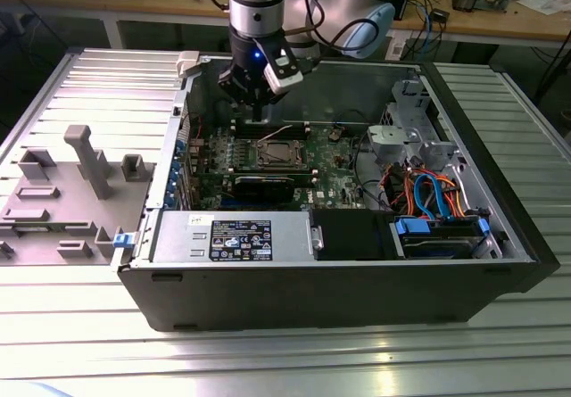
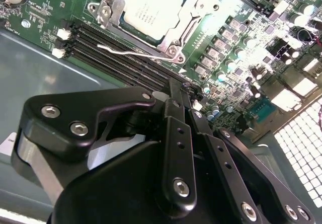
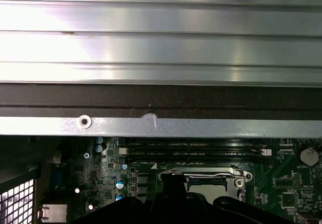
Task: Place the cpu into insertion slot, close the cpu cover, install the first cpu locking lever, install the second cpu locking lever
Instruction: 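Install the first cpu locking lever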
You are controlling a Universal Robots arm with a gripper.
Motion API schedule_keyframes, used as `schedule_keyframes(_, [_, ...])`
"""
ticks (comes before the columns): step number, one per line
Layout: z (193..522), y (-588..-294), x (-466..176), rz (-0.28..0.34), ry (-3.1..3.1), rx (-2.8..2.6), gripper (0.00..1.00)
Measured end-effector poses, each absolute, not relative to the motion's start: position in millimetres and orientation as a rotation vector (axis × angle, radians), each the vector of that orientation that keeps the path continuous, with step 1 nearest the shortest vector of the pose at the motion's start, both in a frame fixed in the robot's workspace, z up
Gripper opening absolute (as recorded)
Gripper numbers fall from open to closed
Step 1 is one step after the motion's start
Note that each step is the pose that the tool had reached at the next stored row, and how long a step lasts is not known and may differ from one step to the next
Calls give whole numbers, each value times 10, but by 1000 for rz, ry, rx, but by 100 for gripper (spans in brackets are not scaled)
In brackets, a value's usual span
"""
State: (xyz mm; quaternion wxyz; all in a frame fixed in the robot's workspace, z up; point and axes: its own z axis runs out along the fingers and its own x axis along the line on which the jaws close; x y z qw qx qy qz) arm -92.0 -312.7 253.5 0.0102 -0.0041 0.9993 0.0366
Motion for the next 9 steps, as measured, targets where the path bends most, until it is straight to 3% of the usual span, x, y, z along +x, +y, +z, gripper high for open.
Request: schedule_keyframes(9, [2505,-3128,-905,118,3119,-4,11])
